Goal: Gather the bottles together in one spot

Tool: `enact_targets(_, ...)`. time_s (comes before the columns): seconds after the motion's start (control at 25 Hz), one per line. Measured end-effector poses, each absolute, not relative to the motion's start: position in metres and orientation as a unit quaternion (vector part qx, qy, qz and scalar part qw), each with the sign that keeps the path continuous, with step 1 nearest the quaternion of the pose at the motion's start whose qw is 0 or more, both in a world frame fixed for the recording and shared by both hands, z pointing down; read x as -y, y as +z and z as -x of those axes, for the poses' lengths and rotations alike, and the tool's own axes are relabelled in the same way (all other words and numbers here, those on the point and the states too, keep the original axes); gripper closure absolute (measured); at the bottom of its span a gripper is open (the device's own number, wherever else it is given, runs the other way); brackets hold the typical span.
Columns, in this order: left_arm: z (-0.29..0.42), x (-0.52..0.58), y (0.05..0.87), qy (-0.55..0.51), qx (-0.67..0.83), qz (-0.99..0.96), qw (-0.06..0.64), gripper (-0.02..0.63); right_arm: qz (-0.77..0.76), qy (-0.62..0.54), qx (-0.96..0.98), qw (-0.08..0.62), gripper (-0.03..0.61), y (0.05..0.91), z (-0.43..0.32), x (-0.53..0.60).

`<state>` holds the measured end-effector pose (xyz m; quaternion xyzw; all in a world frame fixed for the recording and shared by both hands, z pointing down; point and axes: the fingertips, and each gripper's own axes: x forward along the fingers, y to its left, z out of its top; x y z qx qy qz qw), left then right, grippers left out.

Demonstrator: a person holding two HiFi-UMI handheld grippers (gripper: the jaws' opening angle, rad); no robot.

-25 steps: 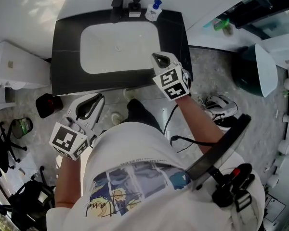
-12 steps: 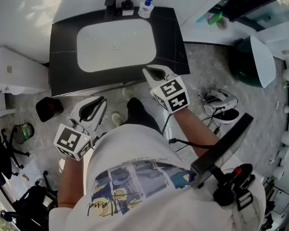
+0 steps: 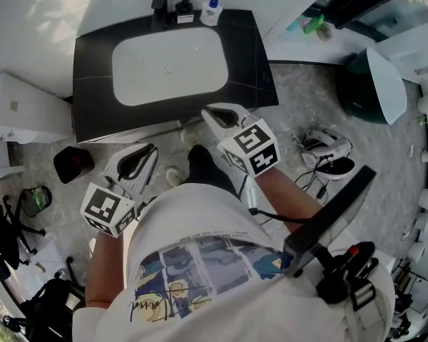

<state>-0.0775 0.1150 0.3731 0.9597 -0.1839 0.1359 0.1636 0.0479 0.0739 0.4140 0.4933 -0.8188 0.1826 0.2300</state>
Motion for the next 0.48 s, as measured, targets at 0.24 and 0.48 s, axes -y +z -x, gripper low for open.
enact_targets(0.24,0.082,-0.119,0.373,0.136,0.189,-0.959,0.160,0.575,-0.479,0.177,0.831,0.219,0.575,0.404,-0.034,-0.084)
enact_targets(0.48,0.087,-0.126,0.371,0.133,0.189,-0.960,0.161,0.575,-0.471,0.162,0.840,0.217,0.575,0.392,-0.025,-0.091)
